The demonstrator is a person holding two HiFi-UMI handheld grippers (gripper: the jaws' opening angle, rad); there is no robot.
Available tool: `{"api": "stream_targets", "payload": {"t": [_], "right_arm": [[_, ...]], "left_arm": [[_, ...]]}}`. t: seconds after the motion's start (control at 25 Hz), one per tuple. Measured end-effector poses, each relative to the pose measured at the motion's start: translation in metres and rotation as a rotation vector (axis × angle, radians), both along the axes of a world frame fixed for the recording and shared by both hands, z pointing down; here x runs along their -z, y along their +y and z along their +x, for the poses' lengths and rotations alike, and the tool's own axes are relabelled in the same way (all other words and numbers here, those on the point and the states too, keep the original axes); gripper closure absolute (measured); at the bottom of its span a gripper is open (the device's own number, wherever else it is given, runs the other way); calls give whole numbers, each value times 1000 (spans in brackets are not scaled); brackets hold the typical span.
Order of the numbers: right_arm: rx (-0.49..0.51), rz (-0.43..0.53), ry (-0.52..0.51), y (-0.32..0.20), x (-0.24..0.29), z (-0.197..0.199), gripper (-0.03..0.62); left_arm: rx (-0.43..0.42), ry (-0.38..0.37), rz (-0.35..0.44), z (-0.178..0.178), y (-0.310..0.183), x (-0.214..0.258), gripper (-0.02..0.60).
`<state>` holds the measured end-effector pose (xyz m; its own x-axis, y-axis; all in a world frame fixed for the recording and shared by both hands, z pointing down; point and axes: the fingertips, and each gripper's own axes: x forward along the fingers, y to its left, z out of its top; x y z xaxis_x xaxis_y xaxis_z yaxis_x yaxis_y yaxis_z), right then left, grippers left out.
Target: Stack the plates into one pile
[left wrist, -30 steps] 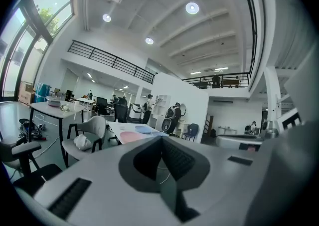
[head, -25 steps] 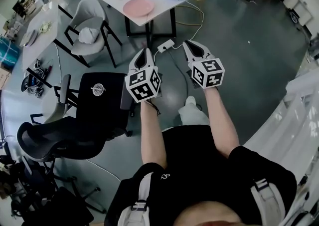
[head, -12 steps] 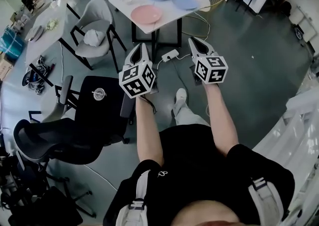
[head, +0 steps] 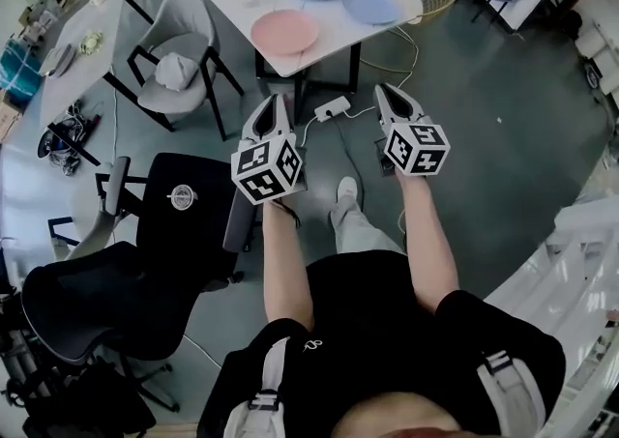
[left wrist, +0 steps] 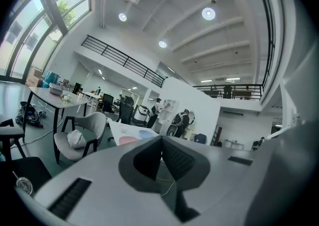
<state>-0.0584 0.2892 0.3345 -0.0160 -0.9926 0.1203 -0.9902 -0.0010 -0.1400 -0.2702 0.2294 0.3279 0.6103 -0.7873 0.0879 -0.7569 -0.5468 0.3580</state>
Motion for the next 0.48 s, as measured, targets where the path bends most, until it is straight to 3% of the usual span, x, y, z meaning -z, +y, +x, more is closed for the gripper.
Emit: {"api": "stream_targets", "payload": {"t": [0.28, 0.48], "right_arm": [[46, -187, -39, -70, -79, 49, 586], [106, -235, -46, -143, -108, 86, 586]], "left_arm": [[87, -7, -162, 37, -69, -75, 566], [138, 26, -248, 78, -133, -115, 566]]}}
